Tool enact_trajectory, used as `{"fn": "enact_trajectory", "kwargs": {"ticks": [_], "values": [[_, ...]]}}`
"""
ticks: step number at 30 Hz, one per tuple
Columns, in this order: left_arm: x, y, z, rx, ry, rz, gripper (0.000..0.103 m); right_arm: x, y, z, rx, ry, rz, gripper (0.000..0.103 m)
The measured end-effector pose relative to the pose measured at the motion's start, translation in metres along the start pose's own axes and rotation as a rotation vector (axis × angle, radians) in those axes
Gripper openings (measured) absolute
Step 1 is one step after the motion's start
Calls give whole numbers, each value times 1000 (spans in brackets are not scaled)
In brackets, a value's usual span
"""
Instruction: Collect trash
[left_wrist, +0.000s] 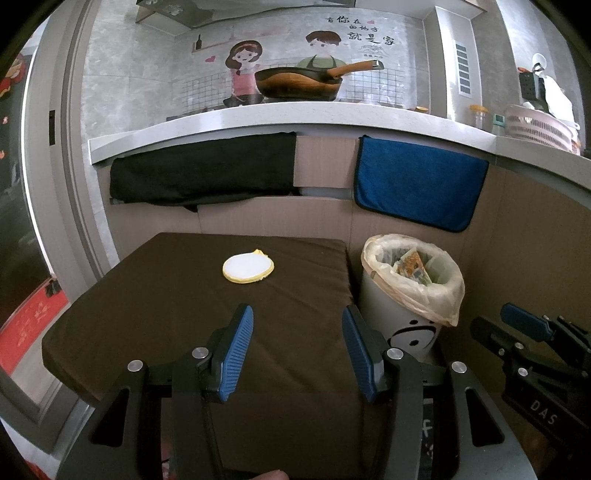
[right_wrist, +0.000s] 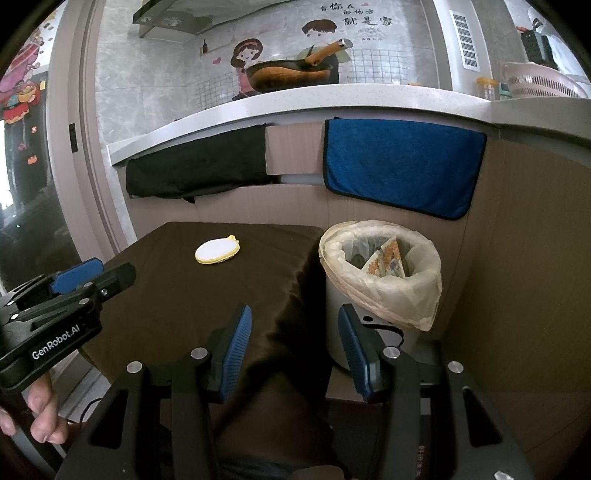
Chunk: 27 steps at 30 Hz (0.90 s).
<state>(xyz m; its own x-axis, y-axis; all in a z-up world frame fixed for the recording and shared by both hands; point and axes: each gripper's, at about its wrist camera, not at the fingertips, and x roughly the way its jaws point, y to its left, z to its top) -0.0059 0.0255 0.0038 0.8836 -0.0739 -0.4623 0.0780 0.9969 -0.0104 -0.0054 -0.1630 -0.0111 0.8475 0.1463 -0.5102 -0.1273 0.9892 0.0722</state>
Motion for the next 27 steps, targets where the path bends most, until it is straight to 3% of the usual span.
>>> {"fn": "enact_trajectory", "kwargs": {"ticks": [27], "values": [[0, 1, 0, -2, -1, -2, 51, 1, -1, 1, 6, 8, -7, 46]]}}
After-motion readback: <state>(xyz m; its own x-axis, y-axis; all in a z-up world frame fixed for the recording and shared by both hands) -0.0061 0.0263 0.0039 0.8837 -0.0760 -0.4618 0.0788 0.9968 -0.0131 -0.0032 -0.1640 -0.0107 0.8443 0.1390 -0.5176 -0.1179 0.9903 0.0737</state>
